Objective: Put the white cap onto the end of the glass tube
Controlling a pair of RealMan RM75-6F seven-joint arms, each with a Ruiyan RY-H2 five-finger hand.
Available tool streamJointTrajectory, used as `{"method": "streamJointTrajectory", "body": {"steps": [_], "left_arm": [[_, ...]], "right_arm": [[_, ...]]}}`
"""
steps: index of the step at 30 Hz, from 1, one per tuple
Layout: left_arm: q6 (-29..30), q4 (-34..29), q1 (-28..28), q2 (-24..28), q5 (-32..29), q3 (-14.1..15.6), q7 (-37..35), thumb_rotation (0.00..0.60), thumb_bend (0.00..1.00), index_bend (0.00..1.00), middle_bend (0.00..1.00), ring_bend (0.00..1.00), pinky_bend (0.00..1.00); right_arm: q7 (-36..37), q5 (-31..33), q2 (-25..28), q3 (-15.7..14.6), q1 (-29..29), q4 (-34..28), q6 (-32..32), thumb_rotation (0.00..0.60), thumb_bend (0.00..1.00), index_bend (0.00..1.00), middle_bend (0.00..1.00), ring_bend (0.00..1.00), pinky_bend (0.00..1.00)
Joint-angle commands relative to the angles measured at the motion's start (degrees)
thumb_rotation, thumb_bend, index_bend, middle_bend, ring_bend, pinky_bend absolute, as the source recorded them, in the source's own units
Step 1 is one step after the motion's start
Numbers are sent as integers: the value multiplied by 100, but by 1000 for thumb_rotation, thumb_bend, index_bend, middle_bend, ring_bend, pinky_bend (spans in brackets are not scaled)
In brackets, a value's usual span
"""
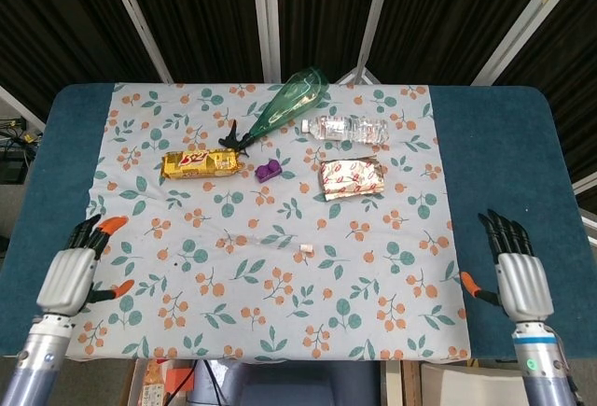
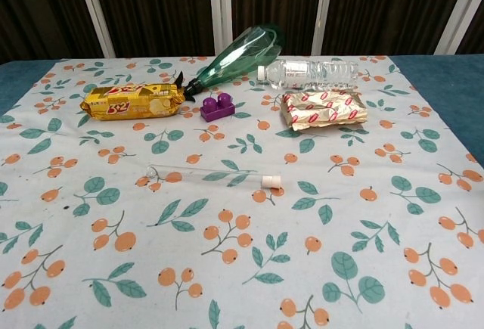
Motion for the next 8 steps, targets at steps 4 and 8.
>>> {"method": "streamJointTrajectory", "body": {"steps": [4, 8], "left_arm": [[741, 445, 688, 517, 990, 590, -608, 600, 219, 113, 104, 0, 0], [893, 764, 927, 575, 1146, 668, -885, 600, 219, 113, 104, 0, 0]], "right_arm": [[543, -610, 171, -439, -580, 478, 611, 600, 310, 0, 0, 0, 0], [648, -846, 107, -449, -663, 851, 762, 600, 310, 0, 0, 0, 0]]}}
